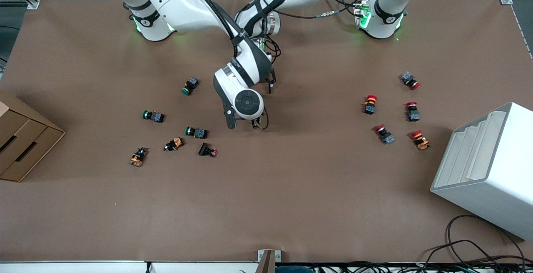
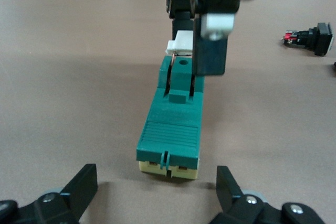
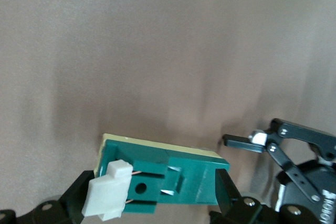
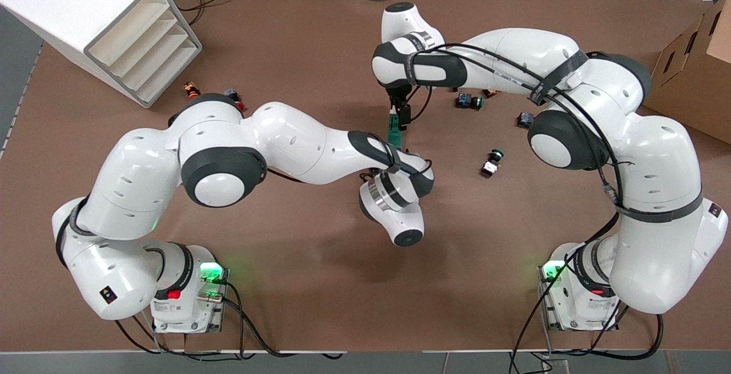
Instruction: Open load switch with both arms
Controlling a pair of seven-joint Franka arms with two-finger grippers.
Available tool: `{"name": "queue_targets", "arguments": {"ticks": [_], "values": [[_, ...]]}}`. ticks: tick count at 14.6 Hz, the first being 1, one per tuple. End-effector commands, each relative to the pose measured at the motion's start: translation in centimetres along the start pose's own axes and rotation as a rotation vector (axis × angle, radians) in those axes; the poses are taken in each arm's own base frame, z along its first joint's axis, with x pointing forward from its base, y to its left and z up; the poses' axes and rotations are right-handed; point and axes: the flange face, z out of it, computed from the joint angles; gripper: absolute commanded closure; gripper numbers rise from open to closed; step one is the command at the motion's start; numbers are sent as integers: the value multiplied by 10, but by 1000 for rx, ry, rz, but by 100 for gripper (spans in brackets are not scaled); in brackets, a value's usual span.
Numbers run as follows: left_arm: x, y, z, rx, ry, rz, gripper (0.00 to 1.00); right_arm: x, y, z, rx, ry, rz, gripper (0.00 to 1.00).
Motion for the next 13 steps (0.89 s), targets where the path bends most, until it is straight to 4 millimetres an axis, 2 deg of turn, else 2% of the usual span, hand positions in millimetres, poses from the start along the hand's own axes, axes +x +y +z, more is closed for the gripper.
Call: {"name": "queue_targets", "arguments": {"ticks": [1,4,8,13], "values": [[-18,-2,7,-15,27,26,0,-3,10,-18,-56,-10,4,0],[-22,-1,3,-19,26,25,0,-12,20,-28,-109,2,-21,0],[-26,-2,3,-20,25,18,0,-28,37,-22,-168,16,-56,0],[-30,-3,4,-15,37,23,0,-32,45,-11,-206,36,-69,0]]}}
